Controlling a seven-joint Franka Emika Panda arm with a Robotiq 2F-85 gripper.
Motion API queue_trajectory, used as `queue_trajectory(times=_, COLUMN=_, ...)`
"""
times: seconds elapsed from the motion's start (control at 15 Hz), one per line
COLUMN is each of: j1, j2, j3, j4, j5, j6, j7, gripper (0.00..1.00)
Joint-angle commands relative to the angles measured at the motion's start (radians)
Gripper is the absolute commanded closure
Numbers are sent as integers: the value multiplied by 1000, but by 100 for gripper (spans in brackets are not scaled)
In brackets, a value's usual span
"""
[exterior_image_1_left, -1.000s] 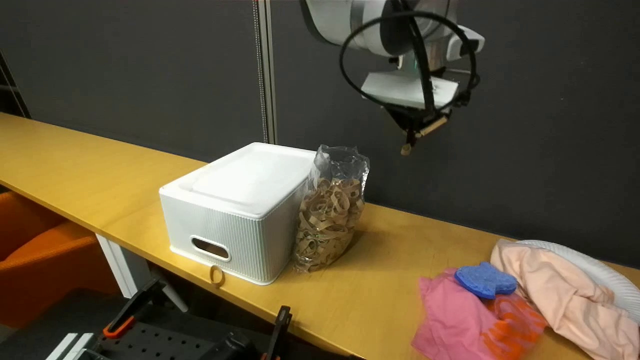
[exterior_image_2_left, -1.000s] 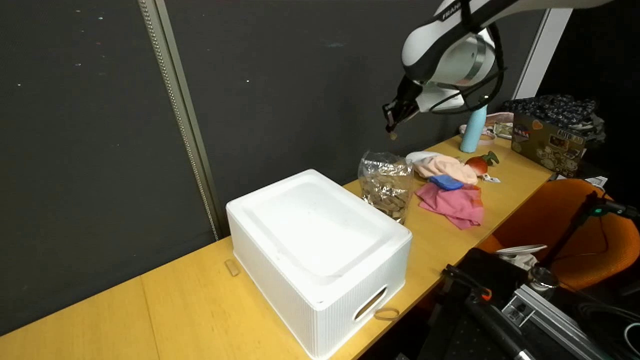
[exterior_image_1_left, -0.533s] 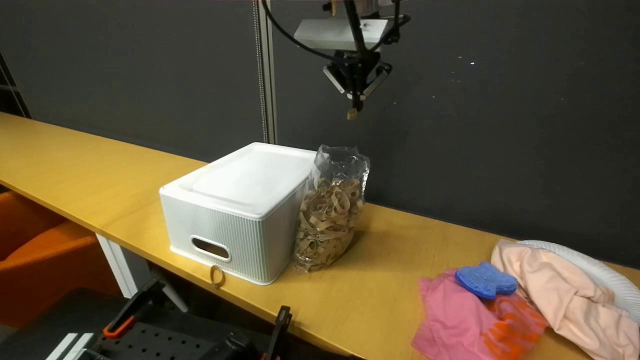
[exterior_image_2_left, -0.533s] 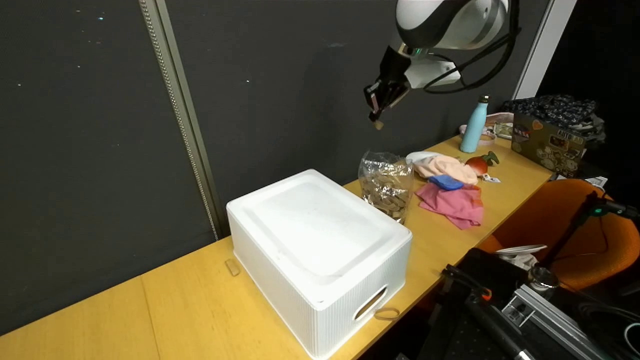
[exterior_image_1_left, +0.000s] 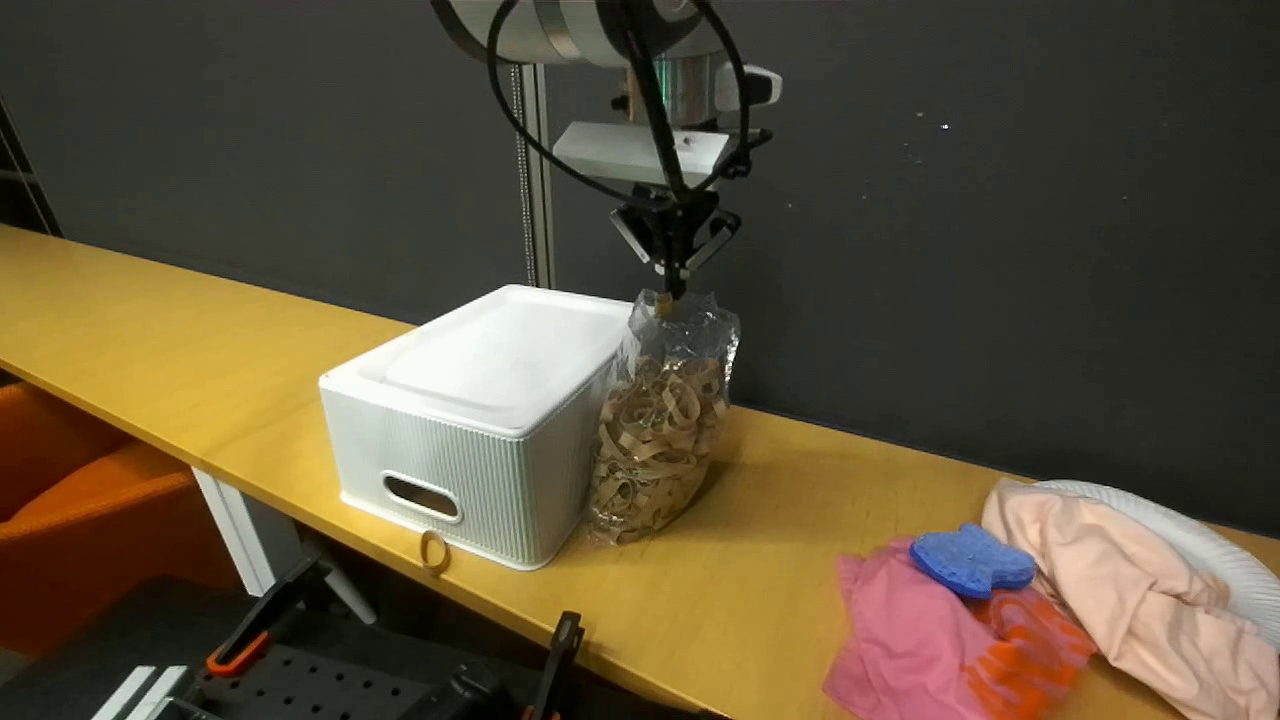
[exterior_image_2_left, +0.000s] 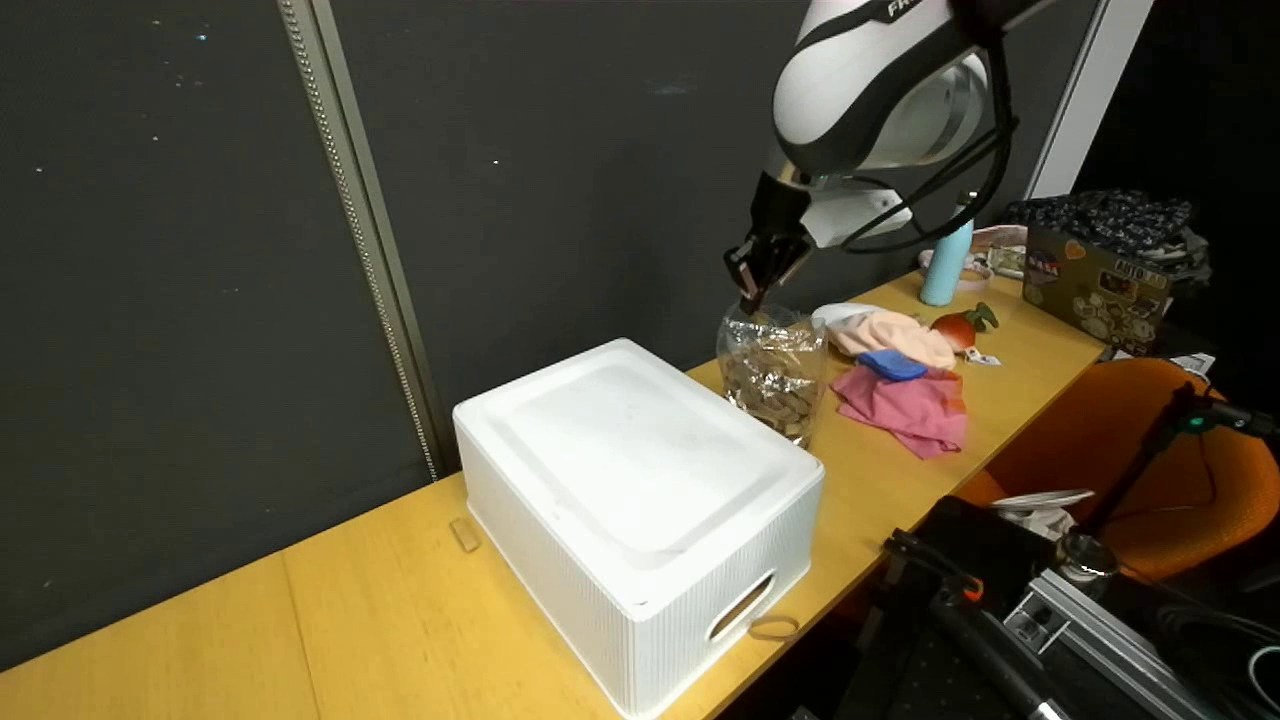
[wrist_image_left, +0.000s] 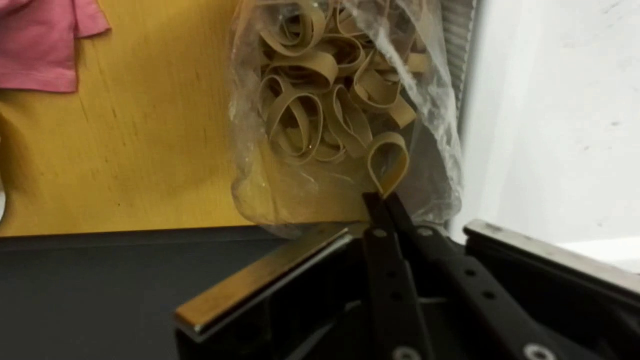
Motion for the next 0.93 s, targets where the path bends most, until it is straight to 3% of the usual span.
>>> queue_trajectory(times=0.0, j1=21, j2=27, j3=-23, j4=15, j5=-31, j6=-5, j7=28, gripper=99)
queue_trajectory(times=0.07, j1=20, j2=30, j3=-22, j4=16, j5=-24, j6=-10, j7=25, gripper=99)
queue_trajectory(times=0.13, j1=20, j2=28, j3=-22, j4=14, j5=-25, j6=-16, j7=29, gripper=72)
queue_trajectory(times=0.2, j1=17, j2=24, j3=-19, j4=8, j5=-15, j6=-18, j7=19, gripper=71)
queue_trajectory(times=0.53, j1=8, j2=-30, j3=-21, j4=-16, j5=4, j6=-46, j7=6, gripper=37)
queue_trajectory(times=0.87, j1=16, j2=-164, j3=-28, j4=-65, j5=-5, j6=-112, j7=7, gripper=1)
